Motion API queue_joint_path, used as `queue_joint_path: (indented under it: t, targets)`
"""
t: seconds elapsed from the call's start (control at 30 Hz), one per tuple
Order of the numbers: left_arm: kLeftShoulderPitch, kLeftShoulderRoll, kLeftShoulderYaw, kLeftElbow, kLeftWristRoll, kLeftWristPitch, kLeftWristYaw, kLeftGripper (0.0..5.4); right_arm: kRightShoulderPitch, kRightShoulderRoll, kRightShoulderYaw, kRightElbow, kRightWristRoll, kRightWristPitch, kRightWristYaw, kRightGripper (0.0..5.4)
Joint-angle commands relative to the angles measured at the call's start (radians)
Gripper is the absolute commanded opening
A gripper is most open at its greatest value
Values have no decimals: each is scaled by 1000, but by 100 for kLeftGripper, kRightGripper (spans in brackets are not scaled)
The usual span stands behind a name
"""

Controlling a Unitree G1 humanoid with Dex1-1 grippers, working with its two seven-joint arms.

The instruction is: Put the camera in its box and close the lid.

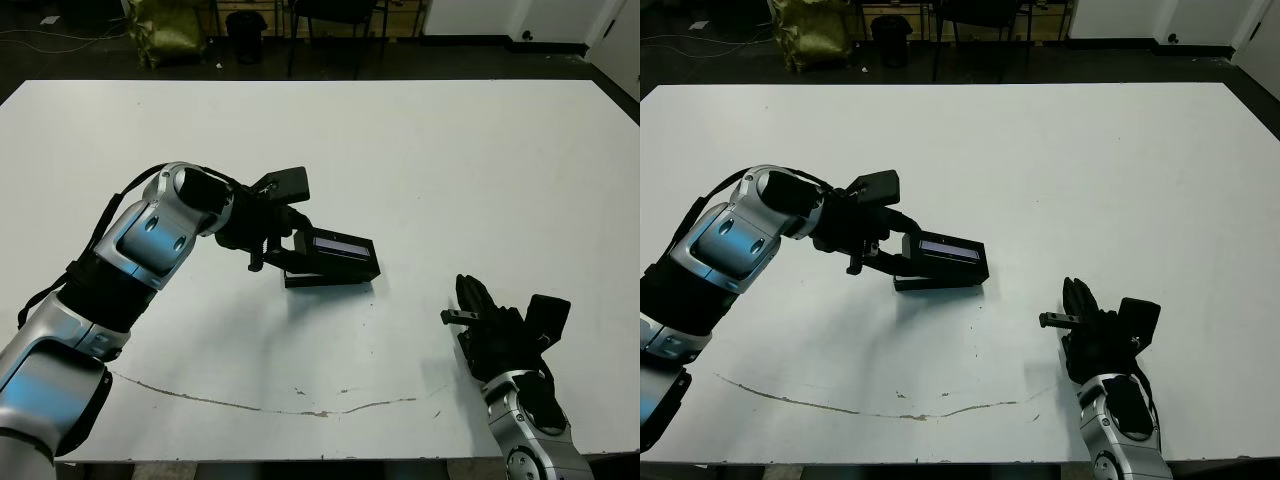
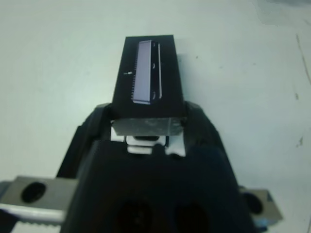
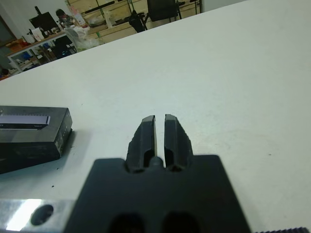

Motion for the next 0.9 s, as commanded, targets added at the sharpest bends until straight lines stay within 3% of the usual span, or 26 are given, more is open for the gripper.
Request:
queue_joint_path:
  t: [0.03, 0.27, 0.47, 0.9]
  targets:
    - [20, 18, -14, 21, 12, 14, 4, 224, 12, 3, -6, 0, 7, 35, -14, 0]
    - [5, 22, -19, 66, 29, -10, 13, 224, 15, 1, -1, -19, 0, 55, -26, 0]
    - [-44, 11, -36, 166, 58, -6, 16, 224, 17, -3, -3, -1, 1, 26, -8, 0]
    - [-111, -1, -73, 361, 110, -107, 7, 223, 15, -8, -1, 5, -11, 27, -4, 0]
